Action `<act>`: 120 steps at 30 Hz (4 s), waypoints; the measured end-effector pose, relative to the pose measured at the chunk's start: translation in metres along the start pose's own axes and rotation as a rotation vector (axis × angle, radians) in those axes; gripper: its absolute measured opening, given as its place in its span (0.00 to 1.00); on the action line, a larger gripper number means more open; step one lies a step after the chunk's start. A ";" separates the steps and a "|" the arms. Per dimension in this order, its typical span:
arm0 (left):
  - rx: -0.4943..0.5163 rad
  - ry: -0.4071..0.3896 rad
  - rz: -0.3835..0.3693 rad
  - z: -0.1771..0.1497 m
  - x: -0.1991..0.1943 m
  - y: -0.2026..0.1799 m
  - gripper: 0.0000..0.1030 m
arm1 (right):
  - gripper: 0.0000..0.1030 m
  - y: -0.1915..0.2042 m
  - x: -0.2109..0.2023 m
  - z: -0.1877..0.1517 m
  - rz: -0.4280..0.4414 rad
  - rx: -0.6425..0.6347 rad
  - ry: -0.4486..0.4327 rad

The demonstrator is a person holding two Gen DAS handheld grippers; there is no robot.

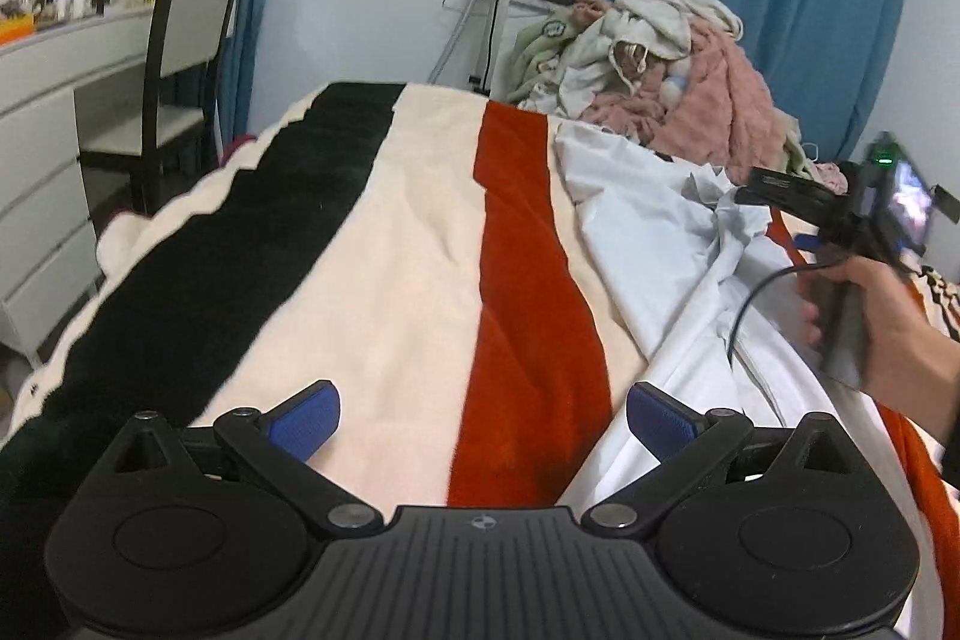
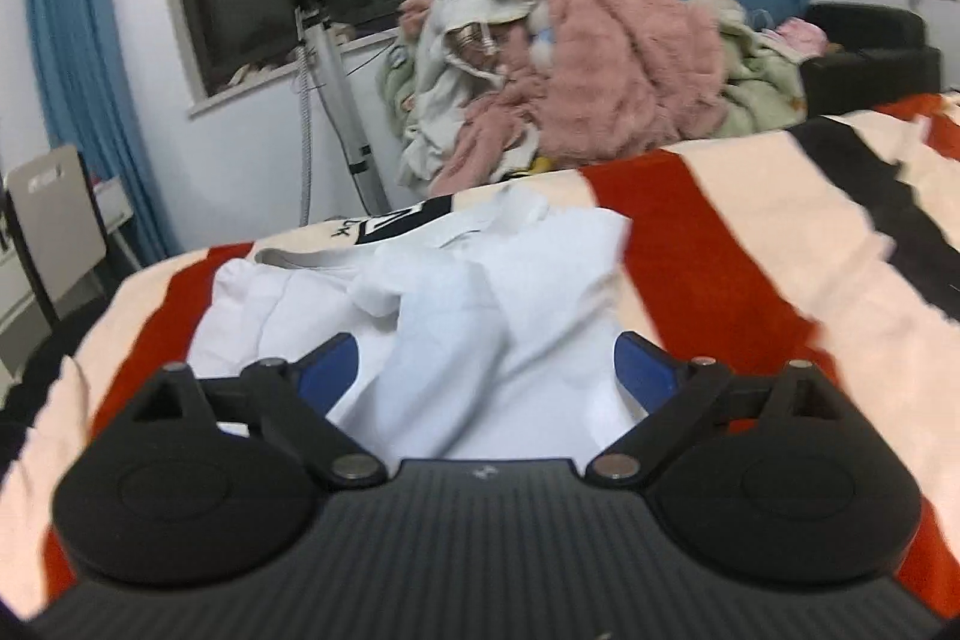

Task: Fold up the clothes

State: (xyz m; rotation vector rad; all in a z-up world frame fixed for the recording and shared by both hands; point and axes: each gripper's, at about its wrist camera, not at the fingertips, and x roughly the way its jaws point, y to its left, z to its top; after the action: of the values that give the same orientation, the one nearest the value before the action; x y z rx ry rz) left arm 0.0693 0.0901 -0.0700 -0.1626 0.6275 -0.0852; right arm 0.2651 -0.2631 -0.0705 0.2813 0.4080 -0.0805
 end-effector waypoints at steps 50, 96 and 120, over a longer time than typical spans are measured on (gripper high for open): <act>0.227 -0.030 -0.192 -0.066 -0.191 -0.119 0.04 | 0.91 -0.127 -0.418 -0.091 0.098 0.209 -0.033; -0.623 0.343 -0.488 -0.053 -0.117 -0.024 0.01 | 0.07 -0.128 -0.374 -0.090 0.395 0.551 0.469; -0.691 0.436 -0.456 -0.038 -0.126 -0.021 0.02 | 0.08 -0.158 -0.362 -0.055 0.425 0.655 0.419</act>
State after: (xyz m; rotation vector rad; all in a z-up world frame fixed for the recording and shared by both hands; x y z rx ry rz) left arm -0.0556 0.0805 -0.0238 -0.9762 1.0299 -0.3492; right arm -0.1080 -0.3909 -0.0132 1.0351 0.7245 0.2736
